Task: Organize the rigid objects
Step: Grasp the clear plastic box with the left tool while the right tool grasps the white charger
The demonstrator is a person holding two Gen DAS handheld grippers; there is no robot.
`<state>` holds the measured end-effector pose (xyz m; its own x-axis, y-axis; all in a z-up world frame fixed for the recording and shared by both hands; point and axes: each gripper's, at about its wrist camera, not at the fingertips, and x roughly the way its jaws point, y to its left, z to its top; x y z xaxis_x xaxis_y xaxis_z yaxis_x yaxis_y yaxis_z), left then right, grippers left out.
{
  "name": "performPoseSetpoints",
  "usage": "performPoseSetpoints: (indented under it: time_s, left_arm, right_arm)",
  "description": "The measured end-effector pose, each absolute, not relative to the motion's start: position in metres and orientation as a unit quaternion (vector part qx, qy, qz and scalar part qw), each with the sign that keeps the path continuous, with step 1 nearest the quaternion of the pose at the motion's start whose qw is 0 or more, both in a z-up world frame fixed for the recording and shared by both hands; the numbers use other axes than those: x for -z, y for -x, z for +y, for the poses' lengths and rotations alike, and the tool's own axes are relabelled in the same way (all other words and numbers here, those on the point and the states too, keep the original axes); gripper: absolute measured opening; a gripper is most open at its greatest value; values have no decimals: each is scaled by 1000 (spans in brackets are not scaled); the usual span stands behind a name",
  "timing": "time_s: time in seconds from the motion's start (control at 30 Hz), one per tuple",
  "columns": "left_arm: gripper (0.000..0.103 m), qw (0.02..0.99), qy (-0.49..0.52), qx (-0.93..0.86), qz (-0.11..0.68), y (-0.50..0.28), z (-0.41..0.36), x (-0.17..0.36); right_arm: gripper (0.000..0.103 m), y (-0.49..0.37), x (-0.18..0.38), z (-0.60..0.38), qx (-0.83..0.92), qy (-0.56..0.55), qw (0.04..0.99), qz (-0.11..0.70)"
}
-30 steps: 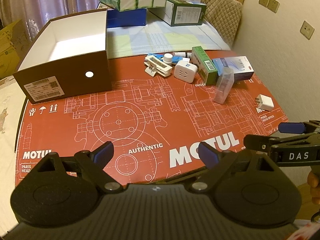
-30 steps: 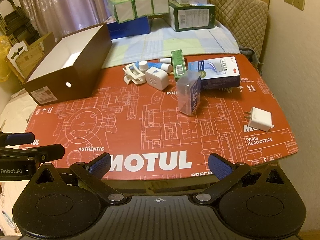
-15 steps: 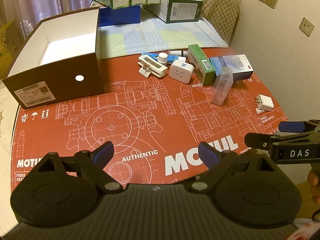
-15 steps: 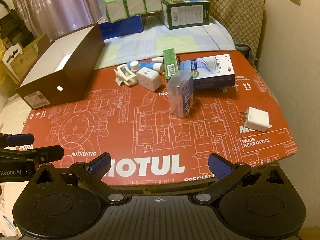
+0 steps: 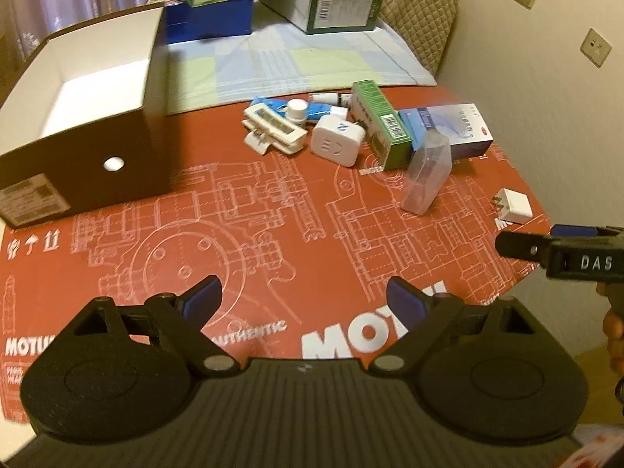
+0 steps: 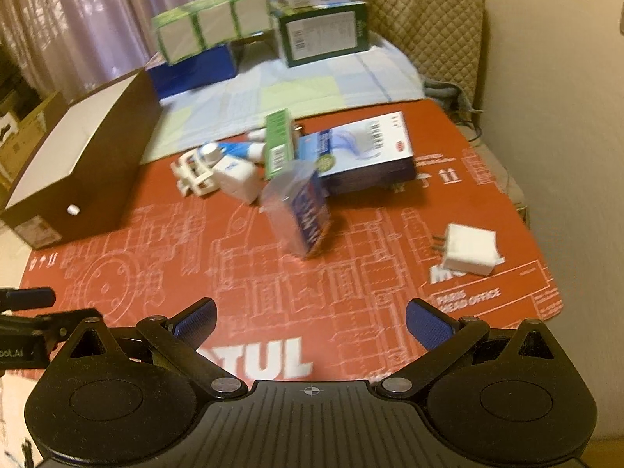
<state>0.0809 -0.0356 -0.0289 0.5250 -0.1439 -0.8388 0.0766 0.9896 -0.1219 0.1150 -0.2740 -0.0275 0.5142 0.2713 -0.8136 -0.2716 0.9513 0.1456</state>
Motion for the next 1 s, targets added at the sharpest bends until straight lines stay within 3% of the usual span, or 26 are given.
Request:
performPoseSetpoints:
  time_s: [0.27,0.5,1.0]
  left_arm:
    - [87,876,18,96,472,-114,-60,36]
    - [86,878,6,135,460,-145,-90,42]
    - [78,877,-23,189,442,-191,-145,55]
  right_arm:
    - [101,-143,36,-315,-108,-20,890,443]
    - [83,-165,53,-350,-69,-31,898,434]
    - [63,-201,91,-375,-46,-38,888,457]
